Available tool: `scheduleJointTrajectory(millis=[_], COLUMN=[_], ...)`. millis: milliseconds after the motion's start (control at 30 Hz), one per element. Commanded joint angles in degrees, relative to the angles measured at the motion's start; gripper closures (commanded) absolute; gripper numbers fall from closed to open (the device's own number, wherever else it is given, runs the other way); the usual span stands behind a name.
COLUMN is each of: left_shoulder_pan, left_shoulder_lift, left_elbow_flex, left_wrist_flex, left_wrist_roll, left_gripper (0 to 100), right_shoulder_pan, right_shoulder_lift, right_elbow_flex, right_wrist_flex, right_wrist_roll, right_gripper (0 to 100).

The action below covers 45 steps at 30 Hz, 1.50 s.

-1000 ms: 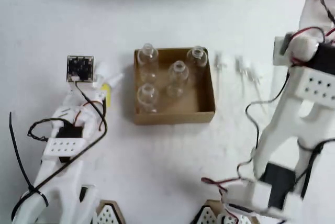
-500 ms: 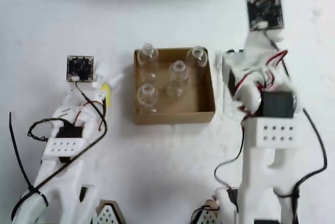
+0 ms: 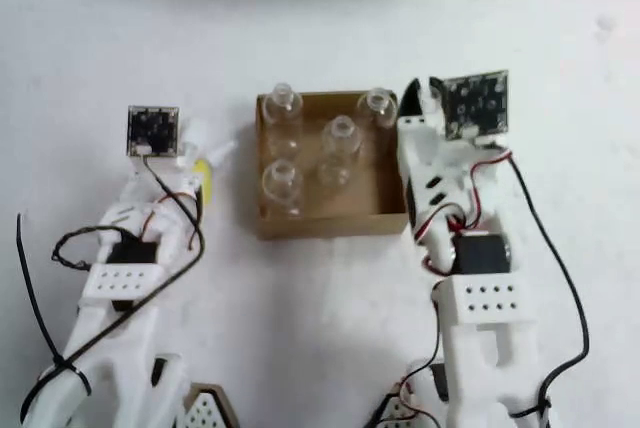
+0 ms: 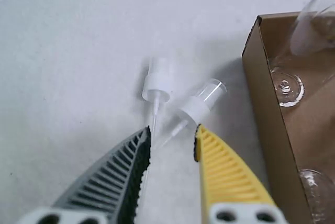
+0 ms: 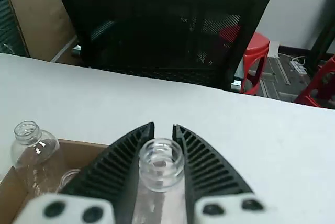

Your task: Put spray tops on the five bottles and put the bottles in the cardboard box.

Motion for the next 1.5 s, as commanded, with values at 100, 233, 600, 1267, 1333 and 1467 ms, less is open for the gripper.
scheduleJointTrajectory(millis=[100,233,600,1267,1333,1467], left_shoulder_pan=[0.4,0.3,0.5,0.7,0.7,0.7], left_shoulder_lift=[-0.6,-0.6,-0.6,-0.6,-0.6,-0.6], left_elbow_flex=[-0.4,-0.4,-0.6,-0.6,-0.6,-0.6], left_wrist_flex=[-1.2,-1.2,-1.3,-1.3,-1.3,-1.3], left_wrist_roll=[0.5,0.5,0.5,0.5,0.5,0.5], left_gripper=[86,86,86,86,86,86], right_shoulder_pan=[-2.6,-2.3,-2.3,-2.5,-2.5,-2.4], right_shoulder_lift=[1.8,4.1,4.4,4.4,4.4,4.4], right_elbow_flex=[5.6,8.4,15.0,22.7,22.7,22.8], right_wrist_flex=[-13.4,-19.2,-19.5,-19.5,-19.2,-19.1], right_wrist_roll=[-9.0,-10.1,-9.6,-9.6,-9.5,-9.5], right_gripper=[98.2,98.2,98.2,97.8,97.8,97.8])
